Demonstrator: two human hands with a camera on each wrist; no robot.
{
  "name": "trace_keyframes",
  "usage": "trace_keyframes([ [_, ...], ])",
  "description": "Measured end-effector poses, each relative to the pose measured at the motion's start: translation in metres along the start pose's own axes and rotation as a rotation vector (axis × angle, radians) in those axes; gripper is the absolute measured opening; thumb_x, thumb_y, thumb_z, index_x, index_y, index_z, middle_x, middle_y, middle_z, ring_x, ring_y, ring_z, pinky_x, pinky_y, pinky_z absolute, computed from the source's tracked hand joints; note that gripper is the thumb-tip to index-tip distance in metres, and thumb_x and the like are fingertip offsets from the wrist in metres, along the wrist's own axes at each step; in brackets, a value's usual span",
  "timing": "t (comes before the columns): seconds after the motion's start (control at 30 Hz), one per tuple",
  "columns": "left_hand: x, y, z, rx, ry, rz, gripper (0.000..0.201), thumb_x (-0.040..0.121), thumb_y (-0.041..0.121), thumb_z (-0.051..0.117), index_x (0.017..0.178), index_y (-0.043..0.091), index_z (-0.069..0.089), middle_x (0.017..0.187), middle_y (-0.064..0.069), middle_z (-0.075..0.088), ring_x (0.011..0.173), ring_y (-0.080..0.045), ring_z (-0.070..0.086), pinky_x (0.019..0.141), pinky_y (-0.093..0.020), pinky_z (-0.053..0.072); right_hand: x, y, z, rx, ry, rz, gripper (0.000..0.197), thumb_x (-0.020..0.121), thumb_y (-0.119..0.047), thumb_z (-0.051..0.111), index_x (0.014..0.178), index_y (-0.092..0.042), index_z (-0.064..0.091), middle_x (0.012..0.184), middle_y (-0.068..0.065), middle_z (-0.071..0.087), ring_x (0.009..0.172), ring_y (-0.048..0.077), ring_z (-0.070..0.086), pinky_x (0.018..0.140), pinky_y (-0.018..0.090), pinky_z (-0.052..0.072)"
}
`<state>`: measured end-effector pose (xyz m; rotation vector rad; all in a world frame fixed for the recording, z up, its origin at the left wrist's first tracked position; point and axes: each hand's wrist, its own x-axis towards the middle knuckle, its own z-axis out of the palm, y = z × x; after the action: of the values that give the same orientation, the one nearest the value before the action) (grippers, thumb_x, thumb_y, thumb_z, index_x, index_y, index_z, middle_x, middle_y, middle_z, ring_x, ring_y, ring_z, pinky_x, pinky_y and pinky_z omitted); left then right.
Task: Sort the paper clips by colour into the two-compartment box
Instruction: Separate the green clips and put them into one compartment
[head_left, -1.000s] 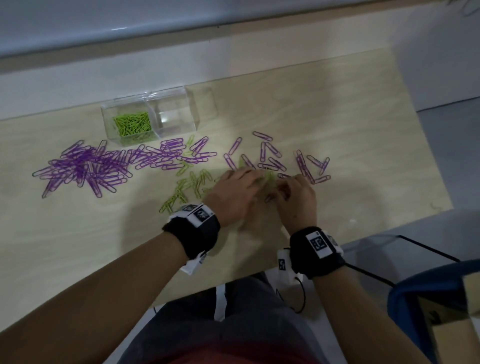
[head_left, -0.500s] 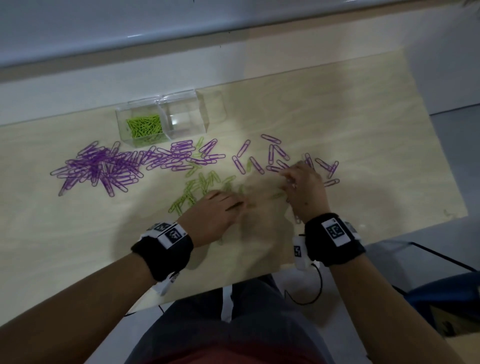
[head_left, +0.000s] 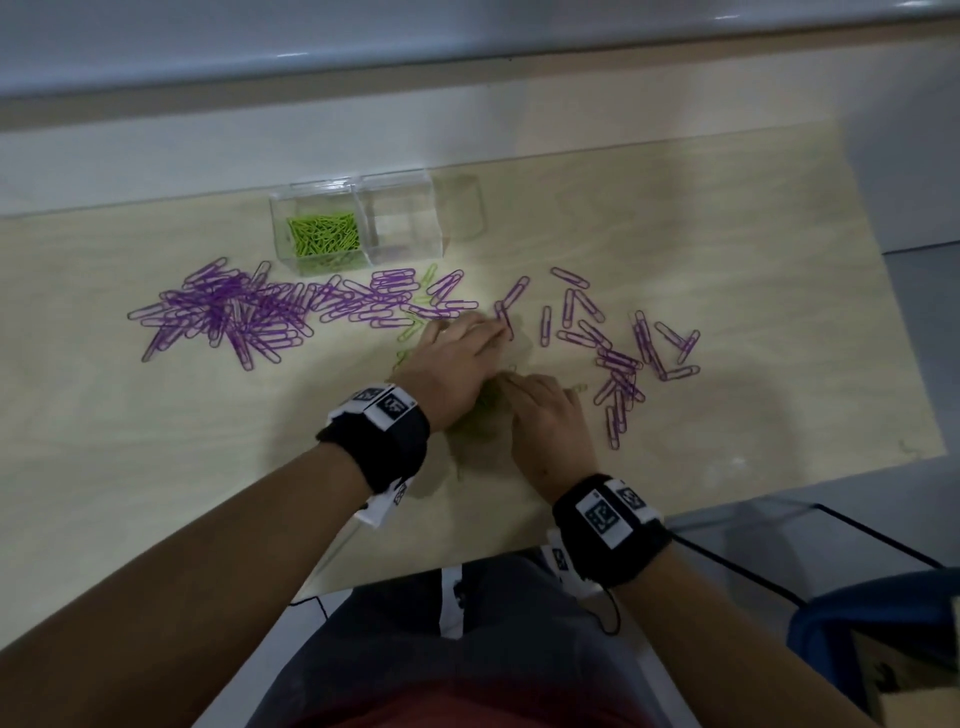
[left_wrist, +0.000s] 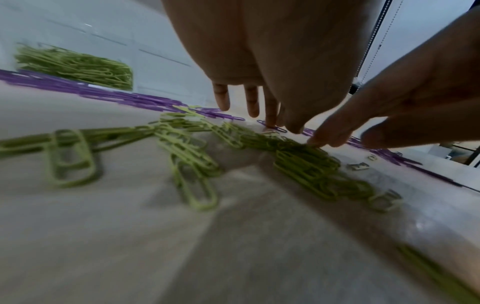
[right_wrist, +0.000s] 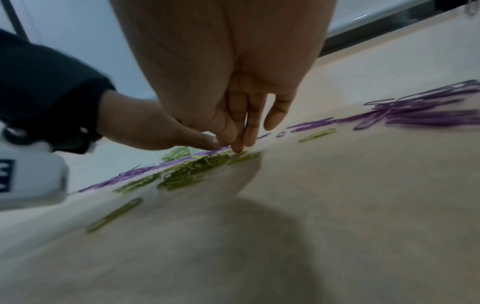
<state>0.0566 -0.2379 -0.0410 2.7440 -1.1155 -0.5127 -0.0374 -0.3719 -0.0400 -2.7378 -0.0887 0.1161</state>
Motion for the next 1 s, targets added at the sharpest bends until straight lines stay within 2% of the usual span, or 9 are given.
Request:
trace_keyframes([
  [0.07,0.005,-0.002,-0.002,-0.002,-0.002,-0.033,0.057,0.091,0.012,0.042,0.145,0.014,0.025,0.153,-0.001,0.023,0.139,-0.026,0.018,0.109,-0.046,0.018,-0.008,0.007,-0.001,0.077,0.043,0.022,0.044,0.072,-0.001,0.045,0.11,-0.006,0.066,0.106,0.01,0.069,0.095,0.03,0.063,0.079,0.037,0.052],
  [0.13,0.003,-0.009,-0.002,-0.04,0.068,-0.046,0.057,0.09,0.011,0.047,0.144,0.015,0.029,0.152,-0.001,0.027,0.136,-0.026,0.023,0.106,-0.046,0.025,-0.013,0.017,-0.005,0.136,0.117,0.161,0.039,0.073,0.007,0.05,0.109,0.001,0.065,0.11,0.018,0.065,0.099,0.035,0.061,0.086,0.039,0.052],
  [0.23,-0.014,-0.023,0.0,-0.121,0.203,-0.12,0.053,0.087,0.01,0.049,0.139,0.009,0.039,0.145,-0.011,0.039,0.128,-0.032,0.036,0.1,-0.045,0.035,-0.018,0.029,-0.002,0.144,0.145,0.287,0.034,0.079,0.008,0.05,0.111,0.006,0.061,0.113,0.022,0.059,0.101,0.039,0.057,0.085,0.041,0.051],
  [0.33,-0.035,-0.033,0.008,-0.136,0.276,-0.181,0.053,0.08,0.003,0.054,0.132,0.0,0.045,0.135,-0.024,0.046,0.117,-0.039,0.048,0.093,-0.045,0.044,-0.022,0.015,0.008,0.135,0.097,0.183,0.034,0.075,0.009,0.054,0.108,0.005,0.062,0.111,0.021,0.06,0.097,0.039,0.058,0.079,0.041,0.055],
  [0.5,-0.064,-0.037,0.023,-0.142,0.126,-0.196,0.061,0.078,0.005,0.055,0.137,-0.001,0.039,0.139,-0.023,0.043,0.125,-0.039,0.044,0.099,-0.045,0.04,-0.006,-0.018,0.008,0.173,0.01,-0.014,0.034,0.071,0.003,0.056,0.104,0.001,0.064,0.103,0.016,0.064,0.087,0.035,0.061,0.073,0.035,0.055],
  [0.6,-0.074,-0.036,0.025,-0.096,0.142,-0.162,0.049,0.085,0.018,0.039,0.131,0.002,0.048,0.129,-0.018,0.053,0.117,-0.036,0.052,0.092,-0.043,0.045,0.036,-0.023,0.0,0.162,0.07,-0.036,0.029,0.081,-0.006,0.046,0.101,0.001,0.065,0.098,0.017,0.063,0.088,0.035,0.059,0.077,0.036,0.051],
  [0.7,-0.078,-0.04,0.023,-0.076,0.189,-0.143,0.052,0.086,0.022,0.029,0.13,0.006,0.05,0.122,-0.016,0.057,0.109,-0.035,0.055,0.086,-0.041,0.046,0.083,-0.025,-0.003,0.108,0.013,-0.042,0.024,0.086,-0.002,0.05,0.106,-0.003,0.065,0.104,0.016,0.058,0.097,0.035,0.053,0.085,0.041,0.049],
  [0.87,-0.054,-0.046,0.014,0.007,0.266,-0.224,0.048,0.089,0.02,0.049,0.135,0.009,0.042,0.127,-0.014,0.05,0.108,-0.035,0.046,0.081,-0.043,0.041,0.13,-0.025,0.001,0.028,-0.174,-0.037,0.033,0.089,-0.013,0.057,0.122,-0.013,0.06,0.119,0.009,0.049,0.106,0.03,0.044,0.092,0.041,0.045],
  [1.0,-0.047,-0.048,0.016,0.094,0.238,-0.237,0.044,0.085,0.026,0.058,0.126,0.011,0.05,0.127,-0.011,0.051,0.111,-0.031,0.035,0.08,-0.044,0.042,0.134,-0.013,-0.003,0.057,-0.206,-0.021,0.032,0.084,-0.012,0.065,0.115,-0.017,0.065,0.112,0.008,0.049,0.103,0.028,0.045,0.089,0.039,0.045],
])
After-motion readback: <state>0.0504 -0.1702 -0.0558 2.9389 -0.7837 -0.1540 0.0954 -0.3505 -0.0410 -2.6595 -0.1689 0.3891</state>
